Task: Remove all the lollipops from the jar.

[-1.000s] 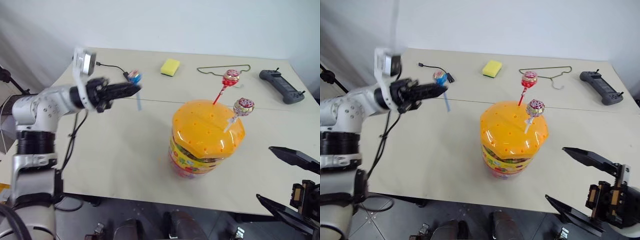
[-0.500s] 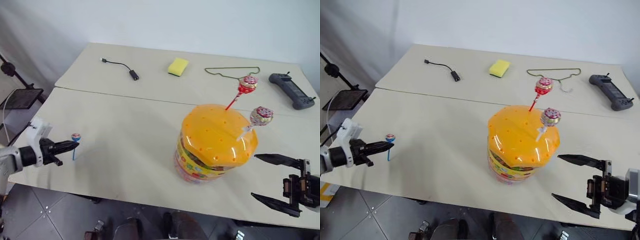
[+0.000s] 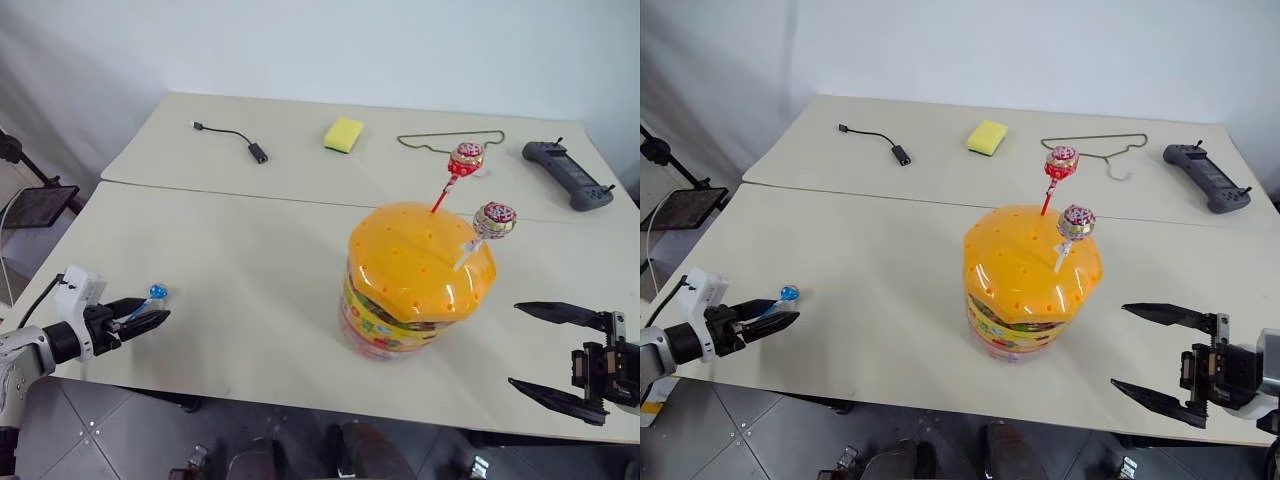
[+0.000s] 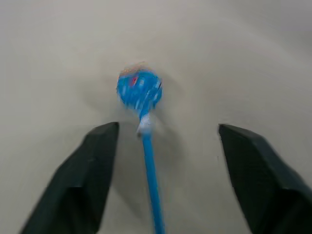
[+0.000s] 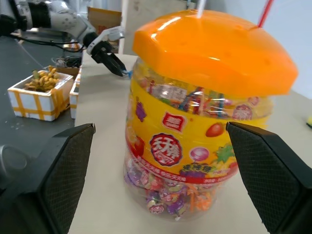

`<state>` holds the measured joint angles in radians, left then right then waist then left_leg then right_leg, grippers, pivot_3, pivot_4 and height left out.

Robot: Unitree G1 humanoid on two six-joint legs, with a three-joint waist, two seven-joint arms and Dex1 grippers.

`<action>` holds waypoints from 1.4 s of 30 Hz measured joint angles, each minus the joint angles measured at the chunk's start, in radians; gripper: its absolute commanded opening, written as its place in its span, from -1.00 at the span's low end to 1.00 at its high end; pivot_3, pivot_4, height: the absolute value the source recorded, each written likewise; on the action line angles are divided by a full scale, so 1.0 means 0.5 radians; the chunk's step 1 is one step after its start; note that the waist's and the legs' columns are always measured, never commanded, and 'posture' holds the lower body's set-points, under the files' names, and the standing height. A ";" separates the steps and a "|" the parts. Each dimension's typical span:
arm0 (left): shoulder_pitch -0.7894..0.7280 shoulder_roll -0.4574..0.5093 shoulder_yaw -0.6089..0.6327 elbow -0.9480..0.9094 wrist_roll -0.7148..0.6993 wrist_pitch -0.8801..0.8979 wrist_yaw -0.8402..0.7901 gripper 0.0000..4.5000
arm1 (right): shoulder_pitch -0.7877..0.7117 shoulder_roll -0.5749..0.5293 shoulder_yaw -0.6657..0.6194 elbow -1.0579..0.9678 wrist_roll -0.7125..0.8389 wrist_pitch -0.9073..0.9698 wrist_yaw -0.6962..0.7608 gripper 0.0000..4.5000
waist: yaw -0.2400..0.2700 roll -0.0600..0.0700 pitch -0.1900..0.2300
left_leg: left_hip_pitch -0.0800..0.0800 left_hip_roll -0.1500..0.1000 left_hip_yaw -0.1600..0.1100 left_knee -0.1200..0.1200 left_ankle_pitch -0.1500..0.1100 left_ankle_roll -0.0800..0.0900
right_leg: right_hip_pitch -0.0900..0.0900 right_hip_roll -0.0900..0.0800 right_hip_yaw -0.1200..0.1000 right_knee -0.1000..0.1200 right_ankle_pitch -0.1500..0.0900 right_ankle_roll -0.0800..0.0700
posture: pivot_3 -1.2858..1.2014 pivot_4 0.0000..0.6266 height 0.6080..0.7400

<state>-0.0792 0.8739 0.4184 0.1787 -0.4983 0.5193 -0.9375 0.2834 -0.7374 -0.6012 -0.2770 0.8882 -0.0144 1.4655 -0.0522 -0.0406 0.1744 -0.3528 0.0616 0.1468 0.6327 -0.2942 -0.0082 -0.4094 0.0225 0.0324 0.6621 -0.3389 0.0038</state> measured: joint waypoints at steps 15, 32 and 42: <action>-0.337 -0.089 -0.007 -0.115 -0.219 -0.164 -0.326 0.99 | -0.054 0.038 -0.156 -0.093 0.131 0.229 -0.442 1.00 | -0.005 -0.001 0.000 | -0.001 0.000 0.001 0.001 -0.001 -0.003 | 0.000 0.000 0.000 0.001 -0.001 0.002 | 0.03 -0.52 1.00; -1.013 -0.459 -0.295 -0.949 -1.250 0.402 -0.297 0.99 | 0.165 0.198 -0.469 -0.550 0.712 0.648 -1.173 1.00 | 0.003 0.003 0.001 | -0.003 -0.001 0.000 0.008 0.009 -0.020 | 0.003 0.007 0.007 0.003 -0.002 0.012 | 0.03 -0.52 1.00; -1.004 -0.393 -0.373 -0.636 -0.941 0.201 -0.549 0.99 | -0.051 -0.005 -0.324 -0.875 0.625 0.734 -1.581 1.00 | -0.009 0.002 0.002 | -0.003 0.000 -0.003 0.007 0.020 -0.018 | 0.003 0.011 0.009 0.002 -0.001 0.011 | 0.03 -0.52 1.00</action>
<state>-0.5812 0.6772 0.2321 -0.1392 -0.9688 0.6200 -1.2122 0.2579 -0.7399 -0.7632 -0.7143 1.2006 0.3525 0.6752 -0.0565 -0.0398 0.1755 -0.3543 0.0615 0.1454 0.6364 -0.2843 -0.0171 -0.4080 0.0280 0.0370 0.6631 -0.3391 0.0094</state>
